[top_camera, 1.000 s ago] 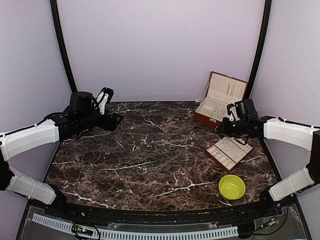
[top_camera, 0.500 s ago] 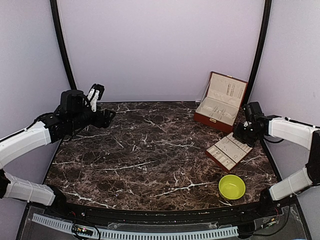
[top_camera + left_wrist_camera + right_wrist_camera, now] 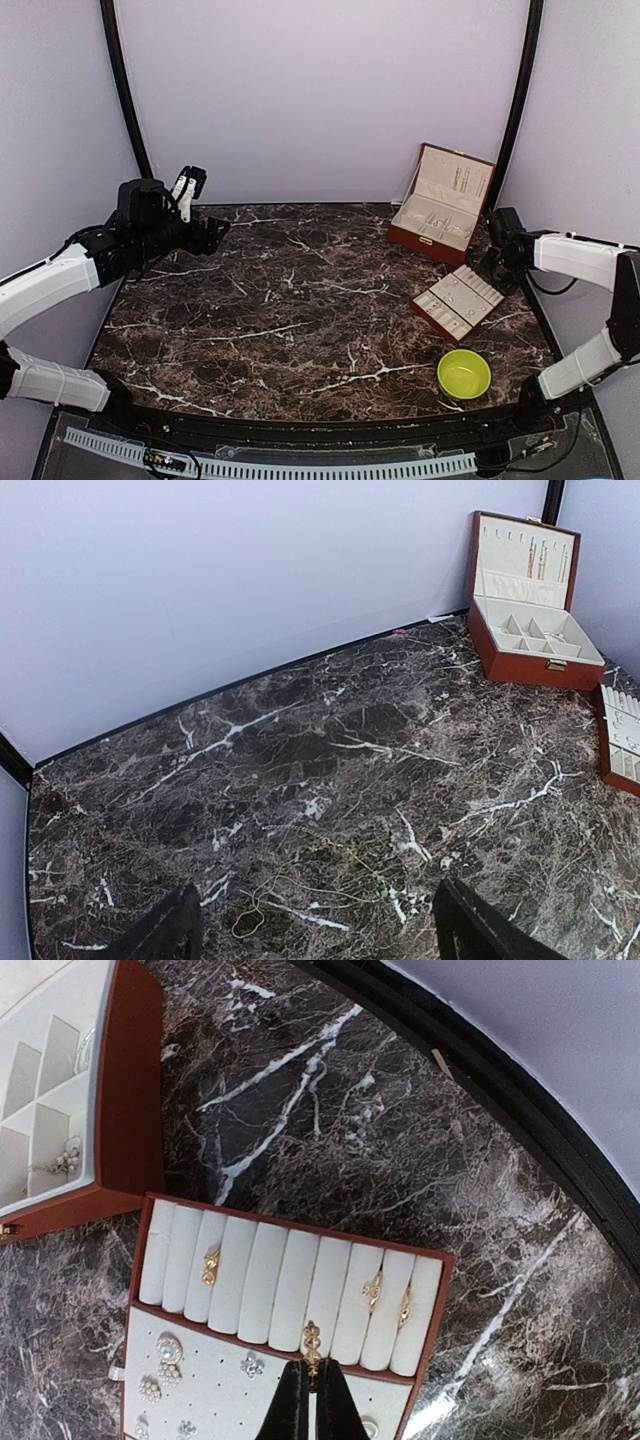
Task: Organize the mixed jewelry
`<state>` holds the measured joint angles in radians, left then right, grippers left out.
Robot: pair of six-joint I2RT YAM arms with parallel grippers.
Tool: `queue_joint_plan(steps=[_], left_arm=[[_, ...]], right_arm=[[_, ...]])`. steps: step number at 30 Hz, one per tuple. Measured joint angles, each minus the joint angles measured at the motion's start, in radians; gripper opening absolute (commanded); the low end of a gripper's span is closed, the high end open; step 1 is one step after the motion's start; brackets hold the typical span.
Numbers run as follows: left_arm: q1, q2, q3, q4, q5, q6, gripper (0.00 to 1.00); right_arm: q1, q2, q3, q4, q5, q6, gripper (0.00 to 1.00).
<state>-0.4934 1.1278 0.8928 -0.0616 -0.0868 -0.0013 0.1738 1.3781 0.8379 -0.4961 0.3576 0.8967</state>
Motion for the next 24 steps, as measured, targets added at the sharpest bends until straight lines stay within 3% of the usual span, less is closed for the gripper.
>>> queue_joint_plan(steps=[24], left_arm=[[0.0,0.0,0.0,0.0,0.0,0.0,0.82]], right_arm=[[-0.005,0.105,-0.034,0.097,0.046,0.02,0.0]])
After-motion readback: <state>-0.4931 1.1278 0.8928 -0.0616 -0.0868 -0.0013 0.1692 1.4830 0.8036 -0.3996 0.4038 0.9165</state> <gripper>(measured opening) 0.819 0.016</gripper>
